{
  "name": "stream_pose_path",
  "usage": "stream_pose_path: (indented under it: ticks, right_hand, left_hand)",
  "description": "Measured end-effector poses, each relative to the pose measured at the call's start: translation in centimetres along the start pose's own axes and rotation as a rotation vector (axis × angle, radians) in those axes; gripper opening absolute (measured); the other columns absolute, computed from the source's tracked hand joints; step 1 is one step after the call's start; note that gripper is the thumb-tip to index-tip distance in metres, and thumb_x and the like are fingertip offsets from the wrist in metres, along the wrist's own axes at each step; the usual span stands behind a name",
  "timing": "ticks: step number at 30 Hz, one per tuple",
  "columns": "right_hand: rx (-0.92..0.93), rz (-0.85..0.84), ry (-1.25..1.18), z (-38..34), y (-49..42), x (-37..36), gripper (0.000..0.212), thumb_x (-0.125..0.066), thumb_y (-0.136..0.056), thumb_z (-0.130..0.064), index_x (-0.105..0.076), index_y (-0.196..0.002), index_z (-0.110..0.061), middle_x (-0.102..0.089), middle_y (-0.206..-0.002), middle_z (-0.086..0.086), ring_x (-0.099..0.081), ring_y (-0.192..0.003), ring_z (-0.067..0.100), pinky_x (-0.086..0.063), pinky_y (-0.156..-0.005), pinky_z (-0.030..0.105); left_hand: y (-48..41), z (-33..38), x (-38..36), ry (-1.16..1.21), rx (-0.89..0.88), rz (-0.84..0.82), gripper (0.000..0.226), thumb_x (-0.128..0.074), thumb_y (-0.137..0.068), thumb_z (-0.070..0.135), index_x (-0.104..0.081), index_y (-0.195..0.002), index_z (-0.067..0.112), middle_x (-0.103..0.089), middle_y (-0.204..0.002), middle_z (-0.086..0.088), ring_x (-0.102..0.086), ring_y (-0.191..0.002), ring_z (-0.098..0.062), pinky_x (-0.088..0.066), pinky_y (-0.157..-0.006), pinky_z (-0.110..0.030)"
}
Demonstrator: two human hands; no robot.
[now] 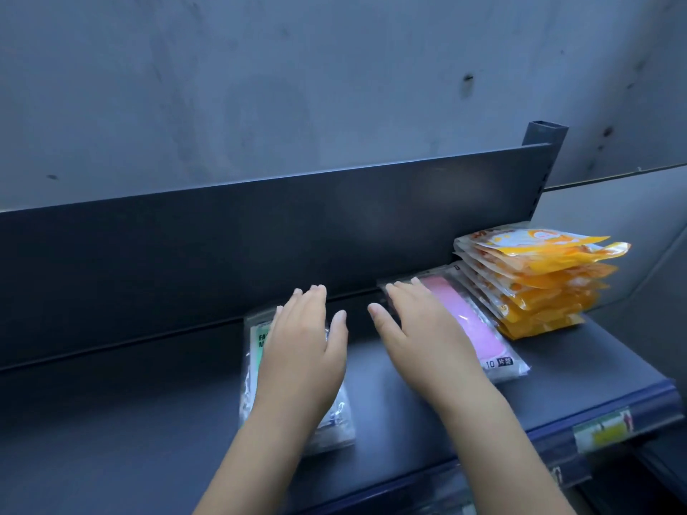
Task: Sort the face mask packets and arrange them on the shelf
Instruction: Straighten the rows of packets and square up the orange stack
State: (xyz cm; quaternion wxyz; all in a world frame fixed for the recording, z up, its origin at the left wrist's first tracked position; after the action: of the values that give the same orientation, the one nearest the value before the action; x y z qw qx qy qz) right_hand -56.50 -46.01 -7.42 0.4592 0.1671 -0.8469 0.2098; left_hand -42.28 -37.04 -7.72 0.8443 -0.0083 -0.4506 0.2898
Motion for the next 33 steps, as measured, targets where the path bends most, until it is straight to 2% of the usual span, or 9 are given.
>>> stream_pose_path:
  ticks: [5, 15, 19, 21, 24, 26, 29, 32, 33]
  right_hand:
    - [-0.169, 0.006, -0.211, 6.2, -0.8, 2.8, 0.044, -0.046, -0.104, -0.047, -0.059, -0.135, -0.019, -0.06, -0.139, 0.001, -0.05, -0.13, 0.018, -0.037, -0.096, 0.032]
    - [-0.196, -0.233, -0.441, 13.2, -1.0, 2.8, 0.067, -0.053, -0.102, -0.05, -0.031, -0.161, -0.029, -0.018, -0.169, -0.016, -0.013, -0.152, -0.004, -0.014, -0.119, 0.022]
    - [-0.206, -0.197, -0.469, 14.5, -1.7, 3.4, 0.046, -0.058, -0.103, -0.025, -0.049, -0.148, -0.014, -0.053, -0.125, -0.023, -0.041, -0.111, -0.028, -0.027, -0.096, -0.003]
    - [-0.221, -0.217, -0.494, 14.9, -1.8, 3.1, 0.041, -0.058, -0.102, -0.018, -0.052, -0.142, -0.014, -0.051, -0.114, -0.024, -0.045, -0.103, -0.022, -0.029, -0.088, -0.003]
    - [-0.252, -0.233, -0.556, 15.0, -1.9, 2.8, 0.035, -0.059, -0.1, -0.018, -0.059, -0.132, -0.033, -0.056, -0.131, -0.025, -0.049, -0.116, -0.017, -0.035, -0.098, 0.008]
    - [-0.29, -0.265, -0.638, 14.8, -2.0, 2.2, 0.029, -0.06, -0.097, -0.011, -0.063, -0.097, -0.04, -0.067, -0.104, -0.034, -0.059, -0.092, -0.023, -0.043, -0.079, 0.003]
    - [-0.343, -0.306, -0.769, 13.9, -1.9, 1.2, 0.037, -0.057, -0.094, 0.003, -0.061, -0.081, -0.031, -0.069, -0.075, -0.039, -0.067, -0.075, -0.014, -0.052, -0.068, 0.008]
    - [-0.368, -0.336, -0.849, 12.7, -1.6, -0.1, 0.03, -0.063, -0.089, -0.011, -0.069, -0.11, -0.032, -0.075, -0.096, -0.03, -0.072, -0.094, -0.001, -0.059, -0.091, 0.029]
    - [-0.379, -0.344, -0.875, 12.3, -1.5, -0.1, 0.048, -0.064, -0.083, -0.022, -0.064, -0.13, -0.032, -0.073, -0.114, -0.025, -0.07, -0.108, 0.002, -0.055, -0.101, 0.035]
  left_hand:
    - [-0.3, 3.6, -3.5, 0.194, 0.036, -0.099, 0.055, -0.043, -0.108, 0.038, -0.036, -0.161, 0.024, -0.035, -0.166, 0.014, -0.022, -0.155, -0.003, -0.016, -0.121, -0.021]
    - [-0.9, 7.7, -11.8, 0.767, 0.491, -0.103, 0.055, -0.059, -0.101, 0.022, -0.043, -0.154, 0.028, -0.053, -0.147, 0.019, -0.051, -0.131, 0.002, -0.039, -0.113, -0.027]
    - [-1.0, 9.0, -13.1, 0.781, 0.518, -0.124, 0.037, -0.055, -0.101, 0.004, -0.054, -0.118, 0.037, -0.062, -0.104, 0.029, -0.061, -0.078, 0.025, -0.045, -0.066, -0.001]
    - [-0.9, 9.3, -13.3, 0.773, 0.544, -0.125, 0.04, -0.053, -0.102, 0.002, -0.046, -0.115, 0.04, -0.054, -0.102, 0.033, -0.057, -0.073, 0.031, -0.042, -0.06, 0.002]
    - [-1.0, 8.8, -13.3, 0.771, 0.572, -0.094, 0.043, -0.056, -0.101, 0.008, -0.045, -0.122, 0.043, -0.059, -0.106, 0.032, -0.063, -0.078, 0.024, -0.051, -0.074, -0.01]
    - [-1.0, 8.2, -13.1, 0.759, 0.581, -0.075, 0.043, -0.056, -0.101, 0.01, -0.047, -0.125, 0.044, -0.063, -0.108, 0.03, -0.065, -0.081, 0.019, -0.053, -0.077, -0.016]
    - [-0.6, 7.1, -12.1, 0.718, 0.61, -0.05, 0.052, -0.054, -0.1, 0.011, -0.046, -0.144, 0.038, -0.064, -0.123, 0.024, -0.068, -0.103, 0.005, -0.053, -0.092, -0.022]
    - [-0.2, 5.9, -10.5, 0.586, 0.601, -0.061, 0.066, -0.053, -0.101, 0.02, -0.029, -0.16, 0.035, -0.046, -0.148, 0.022, -0.049, -0.13, -0.005, -0.035, -0.109, -0.028]
    - [-0.1, 5.5, -10.1, 0.556, 0.601, -0.066, 0.068, -0.053, -0.101, 0.022, -0.026, -0.161, 0.036, -0.042, -0.15, 0.021, -0.044, -0.133, -0.006, -0.031, -0.108, -0.027]
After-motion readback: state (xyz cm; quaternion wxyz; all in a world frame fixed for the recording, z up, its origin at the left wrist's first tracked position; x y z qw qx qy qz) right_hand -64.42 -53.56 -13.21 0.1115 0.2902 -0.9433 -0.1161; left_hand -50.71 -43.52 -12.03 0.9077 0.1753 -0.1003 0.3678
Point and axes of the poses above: each hand's wrist, its own y-axis away from the middle knuckle, its own x-axis out of the back of the hand, z = x × y, the point moved 4 cm from there along -y, towards the middle knuckle
